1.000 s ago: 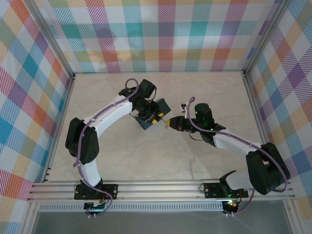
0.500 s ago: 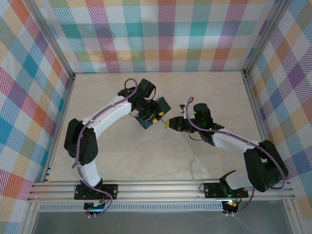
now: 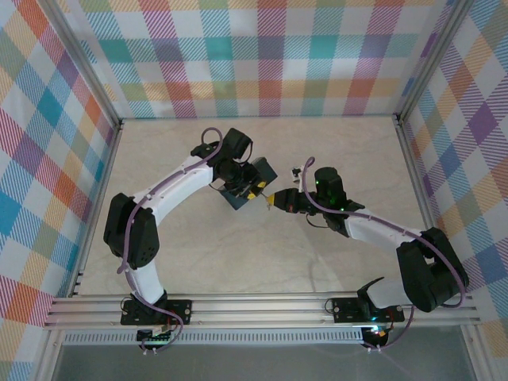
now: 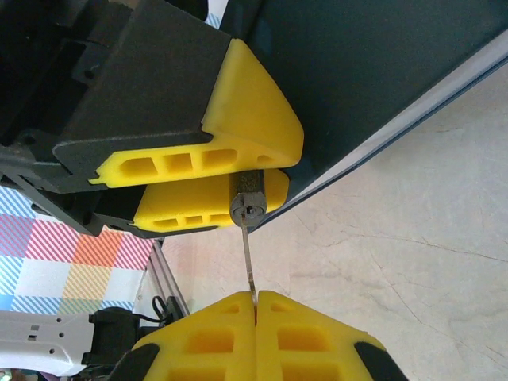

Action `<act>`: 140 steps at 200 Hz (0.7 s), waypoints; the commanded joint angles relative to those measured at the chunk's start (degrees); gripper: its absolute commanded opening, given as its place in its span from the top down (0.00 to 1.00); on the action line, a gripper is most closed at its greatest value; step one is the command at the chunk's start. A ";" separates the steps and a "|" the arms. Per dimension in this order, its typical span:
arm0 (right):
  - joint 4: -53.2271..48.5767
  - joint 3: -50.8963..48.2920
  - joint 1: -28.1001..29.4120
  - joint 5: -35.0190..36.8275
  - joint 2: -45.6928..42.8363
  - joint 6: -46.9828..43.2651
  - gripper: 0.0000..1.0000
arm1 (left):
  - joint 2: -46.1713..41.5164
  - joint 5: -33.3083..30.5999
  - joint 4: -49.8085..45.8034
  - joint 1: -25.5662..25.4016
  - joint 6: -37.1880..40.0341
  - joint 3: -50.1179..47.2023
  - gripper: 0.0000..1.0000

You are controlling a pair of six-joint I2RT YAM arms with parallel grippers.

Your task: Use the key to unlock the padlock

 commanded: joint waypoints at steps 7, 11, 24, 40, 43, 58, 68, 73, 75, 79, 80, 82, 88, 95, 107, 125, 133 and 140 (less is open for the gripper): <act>2.05 1.48 0.36 -0.41 0.07 -1.18 0.99 | -2.61 0.64 1.76 0.78 0.82 0.52 0.90; 2.07 1.55 0.36 -0.43 0.15 -1.22 0.99 | -2.70 0.64 1.76 0.82 0.80 0.59 0.90; 2.14 1.83 0.35 -0.24 0.52 -1.19 0.99 | -2.92 0.81 1.76 0.69 0.78 0.64 0.90; 2.83 2.09 0.36 -0.24 1.10 -1.00 1.00 | -3.36 0.74 1.75 0.69 0.78 0.37 0.90; 2.90 2.15 0.36 -0.28 1.19 -0.96 1.00 | -3.41 0.73 1.76 0.69 0.74 0.29 0.90; 3.36 2.43 0.33 -0.43 1.82 -0.69 1.00 | -3.73 0.73 1.93 0.69 0.61 -0.30 0.91; 3.92 2.46 0.37 -0.52 1.98 -0.44 1.00 | -3.83 0.73 2.02 0.69 0.56 -0.57 0.91; 4.00 2.50 0.34 -0.48 2.11 -0.34 1.00 | -3.95 0.73 2.10 0.69 0.56 -0.68 0.91; 4.14 2.47 0.36 -0.47 2.12 -0.34 1.00 | -3.93 0.77 2.11 0.69 0.53 -0.76 0.91; 4.21 2.46 0.37 -0.45 2.05 -0.26 1.00 | -4.02 0.81 2.16 0.69 0.52 -0.89 0.91; 4.25 2.50 0.32 -0.48 2.12 -0.26 1.00 | -4.02 0.82 2.22 0.65 0.47 -0.89 0.91; 4.26 2.48 0.34 -0.46 2.17 -0.21 1.00 | -4.08 0.82 2.27 0.68 0.44 -0.95 0.91; 3.98 2.55 0.36 -0.43 2.21 -0.25 1.00 | -4.13 0.74 2.44 0.69 0.28 -1.04 0.91; 3.88 2.66 0.35 -0.35 2.28 -0.33 1.00 | -4.19 0.82 2.61 0.69 0.17 -1.18 0.91; 3.65 2.70 0.36 -0.16 2.38 -0.35 1.00 | -4.28 0.81 2.63 0.69 0.24 -1.10 0.91; 4.08 2.68 0.36 -0.13 2.55 -0.17 1.00 | -4.34 0.84 2.80 0.61 0.23 -1.31 0.91; 4.11 2.71 0.36 -0.15 2.56 -0.17 1.00 | -4.46 0.82 2.98 0.60 0.16 -1.61 0.91; 4.05 2.81 0.36 -0.17 2.65 -0.09 1.00 | -4.62 0.82 3.18 0.60 0.01 -1.98 0.91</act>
